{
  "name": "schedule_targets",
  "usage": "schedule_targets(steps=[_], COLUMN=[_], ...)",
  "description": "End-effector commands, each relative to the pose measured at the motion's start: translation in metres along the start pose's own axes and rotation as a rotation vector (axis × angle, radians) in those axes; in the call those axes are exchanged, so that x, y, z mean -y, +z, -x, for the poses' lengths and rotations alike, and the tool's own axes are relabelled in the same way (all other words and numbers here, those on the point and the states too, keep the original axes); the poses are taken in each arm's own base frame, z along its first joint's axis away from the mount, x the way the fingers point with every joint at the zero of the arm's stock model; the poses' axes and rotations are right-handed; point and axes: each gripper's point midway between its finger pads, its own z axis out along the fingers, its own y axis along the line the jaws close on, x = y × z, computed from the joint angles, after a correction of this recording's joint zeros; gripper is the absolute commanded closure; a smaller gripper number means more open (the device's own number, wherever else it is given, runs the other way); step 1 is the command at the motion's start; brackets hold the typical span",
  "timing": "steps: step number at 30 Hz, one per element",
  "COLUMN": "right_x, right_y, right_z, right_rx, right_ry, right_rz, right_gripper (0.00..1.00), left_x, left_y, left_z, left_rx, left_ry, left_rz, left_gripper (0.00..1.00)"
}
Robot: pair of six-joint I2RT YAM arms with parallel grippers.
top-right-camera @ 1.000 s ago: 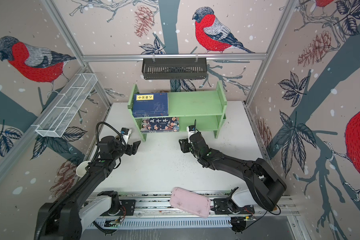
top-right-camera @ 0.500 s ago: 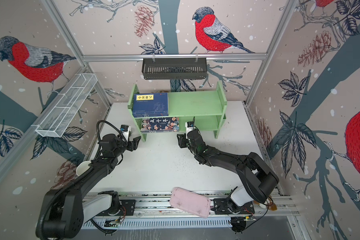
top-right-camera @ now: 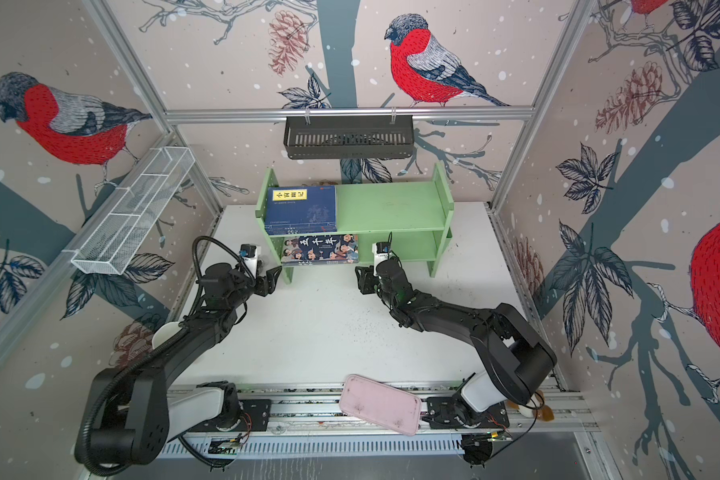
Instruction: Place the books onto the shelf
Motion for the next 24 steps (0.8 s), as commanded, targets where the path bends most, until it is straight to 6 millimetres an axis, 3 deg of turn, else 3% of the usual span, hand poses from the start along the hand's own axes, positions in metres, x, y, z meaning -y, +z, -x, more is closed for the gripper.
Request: schedule_targets(steps=[1, 12, 19, 24], right_x=[0.011, 0.087, 0.127, 0.165], right_y=[-0.011, -0.085, -0.13, -0.166], right_z=[0.0, 0.037, 0.057, 0.066], right_rx=[-0.003, 0.154, 0.276, 0.392], right_ry=[-0.025, 0.04, 0.018, 0.045], right_rz=[-0.033, -0.214, -0.349, -0.555], right_gripper=[0.47, 0.27, 0.06, 0.0], left_x=[-0.002, -0.017, -0.037, -0.047], left_y=[-0.005, -0.028, -0.031, -0.03], left_z=[-0.003, -0.013, -0.017, -0.024], left_rx=[-0.038, -0.071, -0.072, -0.079], left_ry=[0.028, 0.013, -0.109, -0.154], left_rz=[0.016, 0.115, 0.134, 0.134], left_gripper=[0.22, 0.04, 0.03, 0.03])
